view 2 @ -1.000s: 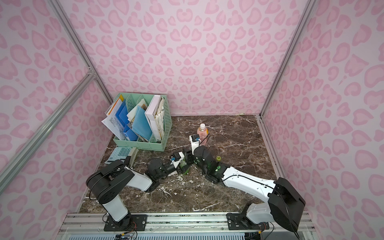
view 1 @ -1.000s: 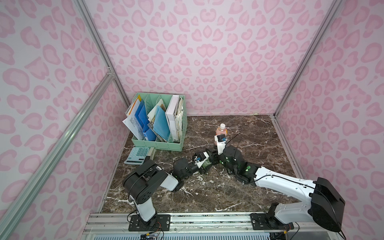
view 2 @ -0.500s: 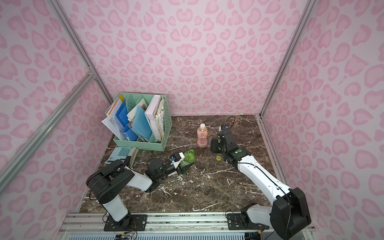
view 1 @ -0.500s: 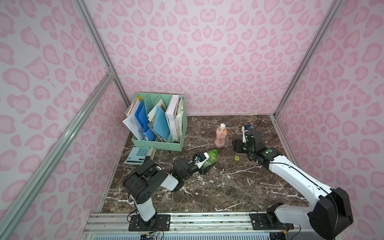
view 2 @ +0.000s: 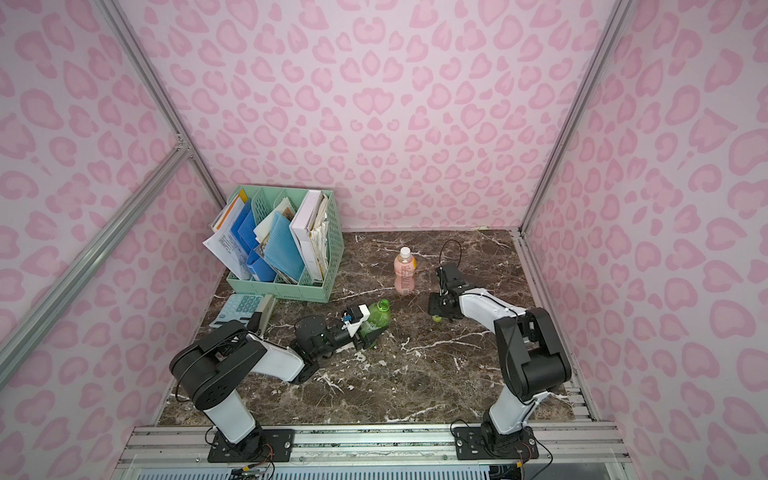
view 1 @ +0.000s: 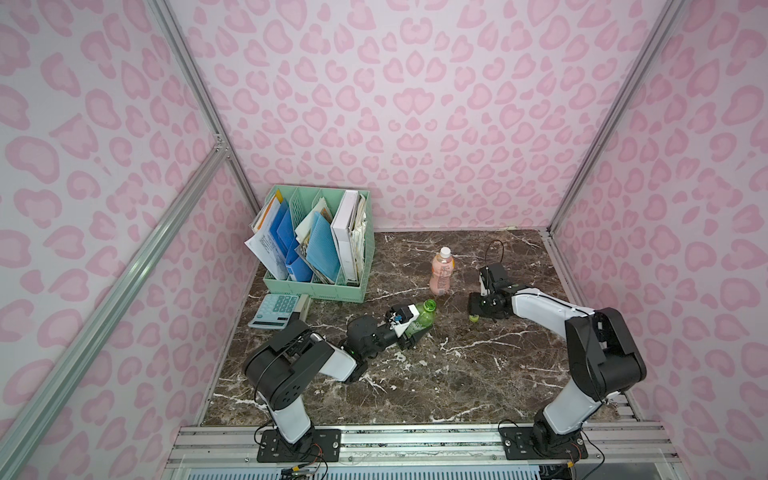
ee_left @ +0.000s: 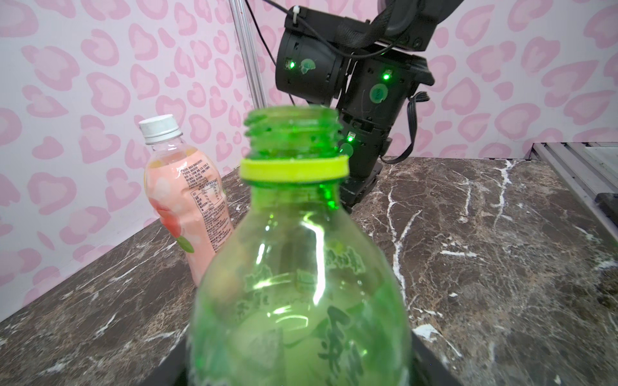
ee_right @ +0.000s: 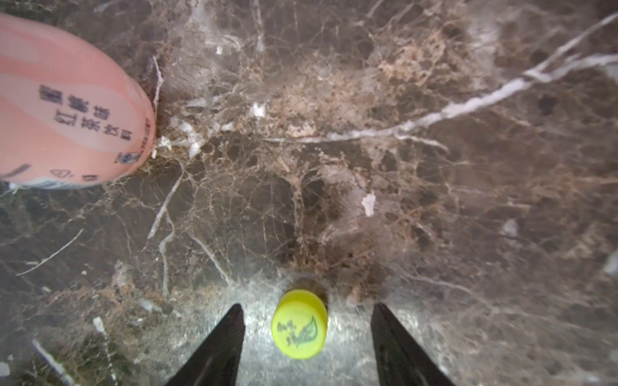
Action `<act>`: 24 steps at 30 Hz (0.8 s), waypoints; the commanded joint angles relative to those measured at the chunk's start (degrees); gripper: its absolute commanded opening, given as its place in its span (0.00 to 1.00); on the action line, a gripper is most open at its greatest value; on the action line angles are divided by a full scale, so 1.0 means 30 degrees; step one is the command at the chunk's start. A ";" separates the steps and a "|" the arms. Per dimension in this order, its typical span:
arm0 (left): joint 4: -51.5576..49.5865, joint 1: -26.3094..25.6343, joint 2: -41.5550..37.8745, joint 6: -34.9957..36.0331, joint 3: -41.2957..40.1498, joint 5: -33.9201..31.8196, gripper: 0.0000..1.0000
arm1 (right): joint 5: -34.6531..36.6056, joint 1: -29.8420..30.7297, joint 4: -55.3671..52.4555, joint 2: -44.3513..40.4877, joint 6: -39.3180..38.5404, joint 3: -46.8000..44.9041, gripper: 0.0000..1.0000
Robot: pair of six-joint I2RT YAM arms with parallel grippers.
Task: Screw on the bottle caps
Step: Screw the bottle cap onto the plastic bottle.
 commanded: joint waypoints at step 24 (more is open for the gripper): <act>-0.0479 0.0020 -0.0208 0.0123 0.0086 0.0081 0.71 | 0.0149 0.3121 -0.5135 -0.1606 0.0897 -0.1933 0.33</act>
